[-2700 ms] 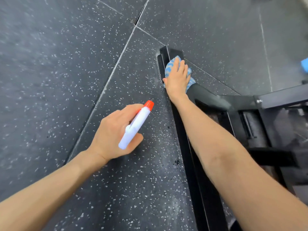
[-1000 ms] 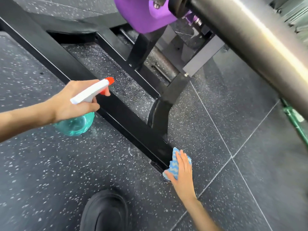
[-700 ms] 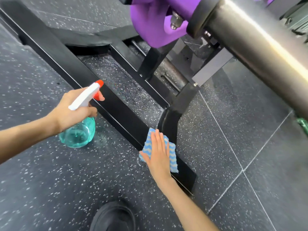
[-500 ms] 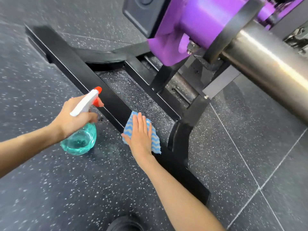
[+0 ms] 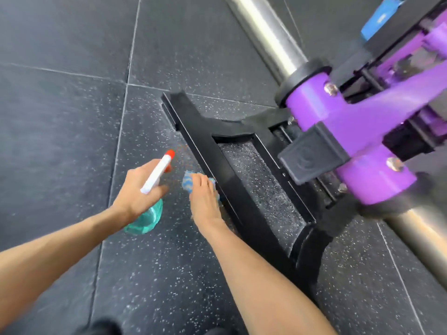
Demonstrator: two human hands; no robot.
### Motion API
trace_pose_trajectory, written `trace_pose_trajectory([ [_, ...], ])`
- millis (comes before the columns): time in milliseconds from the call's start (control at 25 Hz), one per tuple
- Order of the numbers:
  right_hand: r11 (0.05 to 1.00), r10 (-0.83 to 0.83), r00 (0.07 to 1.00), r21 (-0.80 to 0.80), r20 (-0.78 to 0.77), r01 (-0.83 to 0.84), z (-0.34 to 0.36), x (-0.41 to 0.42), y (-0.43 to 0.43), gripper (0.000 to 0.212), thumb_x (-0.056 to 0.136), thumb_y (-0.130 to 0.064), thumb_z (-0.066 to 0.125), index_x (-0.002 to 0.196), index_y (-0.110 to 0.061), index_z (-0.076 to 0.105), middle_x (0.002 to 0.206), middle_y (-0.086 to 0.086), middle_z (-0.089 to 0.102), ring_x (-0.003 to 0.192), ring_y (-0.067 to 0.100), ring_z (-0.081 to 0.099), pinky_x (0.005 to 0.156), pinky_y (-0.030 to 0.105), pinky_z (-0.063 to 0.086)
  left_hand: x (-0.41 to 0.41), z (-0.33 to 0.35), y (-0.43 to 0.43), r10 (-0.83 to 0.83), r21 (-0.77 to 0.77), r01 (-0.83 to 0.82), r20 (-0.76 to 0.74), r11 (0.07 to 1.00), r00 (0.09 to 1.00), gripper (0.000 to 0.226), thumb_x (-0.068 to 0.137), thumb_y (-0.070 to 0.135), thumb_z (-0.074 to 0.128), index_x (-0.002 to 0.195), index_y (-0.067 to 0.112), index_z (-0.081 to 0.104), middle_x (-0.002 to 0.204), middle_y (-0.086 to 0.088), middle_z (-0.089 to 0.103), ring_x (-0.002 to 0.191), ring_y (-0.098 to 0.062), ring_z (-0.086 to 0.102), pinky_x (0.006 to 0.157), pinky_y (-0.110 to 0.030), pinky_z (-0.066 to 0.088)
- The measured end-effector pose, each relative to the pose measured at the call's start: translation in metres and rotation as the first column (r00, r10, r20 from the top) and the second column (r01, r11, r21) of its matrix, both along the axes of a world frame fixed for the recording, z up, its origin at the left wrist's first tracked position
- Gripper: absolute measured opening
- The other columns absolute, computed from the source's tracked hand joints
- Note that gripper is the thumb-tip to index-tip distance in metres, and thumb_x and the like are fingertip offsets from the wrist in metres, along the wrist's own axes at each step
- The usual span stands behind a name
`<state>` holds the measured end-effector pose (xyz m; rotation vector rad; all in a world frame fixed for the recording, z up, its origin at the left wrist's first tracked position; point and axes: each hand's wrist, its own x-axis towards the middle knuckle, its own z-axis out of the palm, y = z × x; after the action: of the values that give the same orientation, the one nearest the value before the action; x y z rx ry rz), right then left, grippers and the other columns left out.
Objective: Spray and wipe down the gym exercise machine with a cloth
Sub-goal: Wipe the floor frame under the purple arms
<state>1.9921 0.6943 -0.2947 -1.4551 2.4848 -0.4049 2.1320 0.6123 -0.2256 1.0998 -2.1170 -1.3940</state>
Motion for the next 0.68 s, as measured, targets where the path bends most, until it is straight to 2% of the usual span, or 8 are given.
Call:
trace_pose_trajectory([
  [80, 0.998, 0.057, 0.983, -0.005, 0.176, -0.057, 0.038, 0.027, -0.004, 0.047, 0.09, 0.007, 0.046, 0.136, -0.005, 0.042, 0.139, 0.012, 0.043, 0.128, 0.028, 0.037, 0.108, 0.035, 0.028, 0.016, 0.031, 0.008, -0.009, 0.014, 0.008, 0.031, 1.0, 0.999, 0.046, 0.064, 0.017, 0.061, 0.093, 0.052, 0.06, 0.078, 0.028, 0.063, 0.066, 0.007, 0.053, 0.066, -0.005, 0.038],
  [160, 0.995, 0.091, 0.954, -0.075, 0.286, -0.073, 0.08, 0.049, 0.003, 0.046, 0.091, 0.006, 0.046, 0.135, -0.004, 0.044, 0.137, 0.013, 0.044, 0.126, 0.029, 0.039, 0.106, 0.037, 0.032, 0.028, 0.068, 0.021, 0.008, 0.05, -0.01, 0.034, 0.999, 0.999, 0.053, 0.07, -0.002, 0.063, 0.093, 0.045, 0.061, 0.072, 0.033, 0.061, 0.065, 0.014, 0.053, 0.065, 0.001, 0.035],
  [200, 0.991, 0.102, 0.943, -0.111, 0.316, -0.07, 0.103, 0.056, 0.009, 0.044, 0.09, 0.005, 0.048, 0.134, -0.002, 0.045, 0.135, 0.015, 0.046, 0.125, 0.03, 0.041, 0.105, 0.037, 0.033, 0.033, 0.088, 0.027, 0.015, 0.071, -0.018, 0.04, 0.997, 0.999, 0.05, 0.07, -0.003, 0.063, 0.093, 0.042, 0.06, 0.068, 0.033, 0.06, 0.063, 0.014, 0.053, 0.064, 0.001, 0.036],
  [320, 0.99, 0.07, 0.928, -0.142, 0.366, -0.018, 0.184, 0.055, 0.025, 0.046, 0.088, 0.005, 0.051, 0.134, -0.003, 0.045, 0.134, 0.014, 0.047, 0.122, 0.032, 0.047, 0.099, 0.034, 0.036, 0.036, 0.154, 0.039, 0.014, 0.135, -0.023, 0.064, 0.991, 0.998, 0.038, 0.062, 0.014, 0.057, 0.088, 0.04, 0.062, 0.069, 0.029, 0.06, 0.061, 0.006, 0.052, 0.06, -0.003, 0.037],
  [480, 0.976, -0.052, 0.857, -0.154, 0.513, 0.151, 0.298, 0.042, 0.039, 0.046, 0.089, 0.005, 0.051, 0.134, -0.002, 0.042, 0.13, 0.016, 0.05, 0.113, 0.035, 0.053, 0.087, 0.036, 0.038, 0.024, 0.248, 0.052, -0.027, 0.144, 0.019, 0.052, 0.989, 0.998, 0.052, 0.061, 0.013, 0.055, 0.097, 0.051, 0.058, 0.074, 0.014, 0.065, 0.062, 0.001, 0.05, 0.064, -0.01, 0.041],
  [600, 0.947, -0.113, 0.83, -0.193, 0.546, 0.255, 0.377, 0.029, 0.049, 0.045, 0.092, -0.002, 0.052, 0.135, -0.003, 0.041, 0.131, 0.014, 0.052, 0.114, 0.033, 0.054, 0.091, 0.041, 0.043, -0.001, 0.327, 0.061, -0.101, 0.128, 0.094, 0.054, 0.987, 0.993, 0.047, 0.061, 0.013, 0.052, 0.098, 0.041, 0.059, 0.066, 0.014, 0.059, 0.056, -0.003, 0.047, 0.057, -0.013, 0.039],
  [680, 0.906, -0.185, 0.813, -0.224, 0.552, 0.358, 0.416, 0.009, 0.059, 0.046, 0.091, -0.002, 0.054, 0.136, -0.002, 0.04, 0.134, 0.015, 0.051, 0.118, 0.029, 0.053, 0.096, 0.037, 0.043, -0.024, 0.373, 0.07, -0.115, 0.129, 0.108, 0.05, 0.986, 0.992, 0.046, 0.062, 0.012, 0.052, 0.099, 0.037, 0.061, 0.072, 0.008, 0.066, 0.057, -0.005, 0.048, 0.058, -0.013, 0.04],
])
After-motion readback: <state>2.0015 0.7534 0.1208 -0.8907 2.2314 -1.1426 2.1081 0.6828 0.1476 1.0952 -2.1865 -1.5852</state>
